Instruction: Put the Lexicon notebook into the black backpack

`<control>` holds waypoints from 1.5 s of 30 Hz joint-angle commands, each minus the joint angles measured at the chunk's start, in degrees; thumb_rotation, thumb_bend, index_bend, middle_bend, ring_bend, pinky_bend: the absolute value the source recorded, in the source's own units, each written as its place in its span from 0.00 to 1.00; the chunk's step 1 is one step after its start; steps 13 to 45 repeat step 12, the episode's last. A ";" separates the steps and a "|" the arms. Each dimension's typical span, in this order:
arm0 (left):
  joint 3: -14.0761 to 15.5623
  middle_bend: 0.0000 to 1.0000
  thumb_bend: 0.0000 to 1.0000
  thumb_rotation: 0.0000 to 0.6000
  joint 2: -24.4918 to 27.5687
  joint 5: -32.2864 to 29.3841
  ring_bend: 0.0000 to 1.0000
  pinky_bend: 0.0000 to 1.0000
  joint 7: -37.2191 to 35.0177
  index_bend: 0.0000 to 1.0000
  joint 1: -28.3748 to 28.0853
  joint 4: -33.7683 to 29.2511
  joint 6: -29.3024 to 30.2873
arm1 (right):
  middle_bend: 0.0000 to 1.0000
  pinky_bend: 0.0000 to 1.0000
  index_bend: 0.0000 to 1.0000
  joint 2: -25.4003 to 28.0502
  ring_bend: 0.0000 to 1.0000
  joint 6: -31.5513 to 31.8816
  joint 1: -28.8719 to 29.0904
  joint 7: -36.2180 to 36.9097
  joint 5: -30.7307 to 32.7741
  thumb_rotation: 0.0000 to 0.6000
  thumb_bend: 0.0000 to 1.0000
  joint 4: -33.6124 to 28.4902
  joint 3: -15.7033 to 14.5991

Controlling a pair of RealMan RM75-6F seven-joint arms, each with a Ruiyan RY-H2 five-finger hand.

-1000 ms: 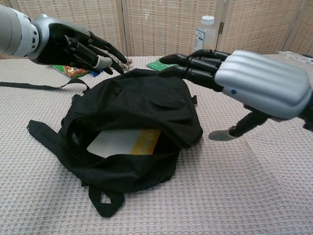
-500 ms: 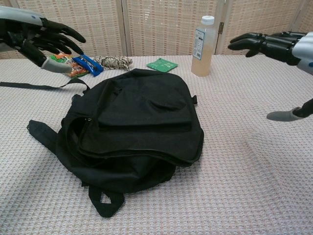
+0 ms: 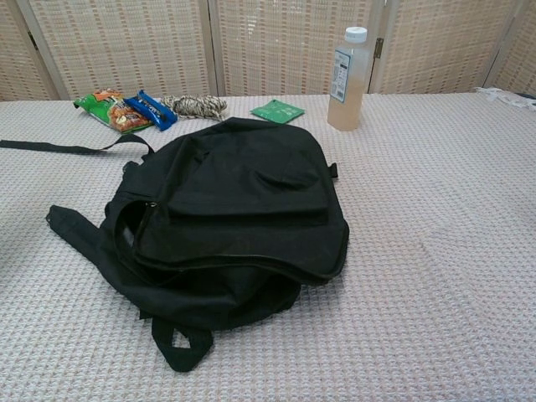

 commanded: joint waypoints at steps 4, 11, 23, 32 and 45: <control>3.28 0.19 0.41 1.00 -4.19 7.59 0.15 0.00 -3.17 0.24 8.88 6.88 9.74 | 0.00 0.05 0.00 1.34 0.11 4.32 -6.10 2.95 2.40 1.00 0.07 -1.10 0.82; 6.21 0.19 0.41 1.00 -5.62 12.78 0.15 0.00 -0.34 0.25 15.67 7.86 15.54 | 0.00 0.04 0.00 0.80 0.10 6.90 -11.39 4.93 3.47 1.00 0.07 -1.39 0.88; 6.46 0.19 0.41 1.00 -5.58 13.28 0.15 0.00 0.06 0.25 16.14 7.65 15.66 | 0.00 0.04 0.00 0.69 0.10 6.87 -11.67 5.22 3.46 1.00 0.07 -1.25 1.02; 6.46 0.19 0.41 1.00 -5.58 13.28 0.15 0.00 0.06 0.25 16.14 7.65 15.66 | 0.00 0.04 0.00 0.69 0.10 6.87 -11.67 5.22 3.46 1.00 0.07 -1.25 1.02; 6.46 0.19 0.41 1.00 -5.58 13.28 0.15 0.00 0.06 0.25 16.14 7.65 15.66 | 0.00 0.04 0.00 0.69 0.10 6.87 -11.67 5.22 3.46 1.00 0.07 -1.25 1.02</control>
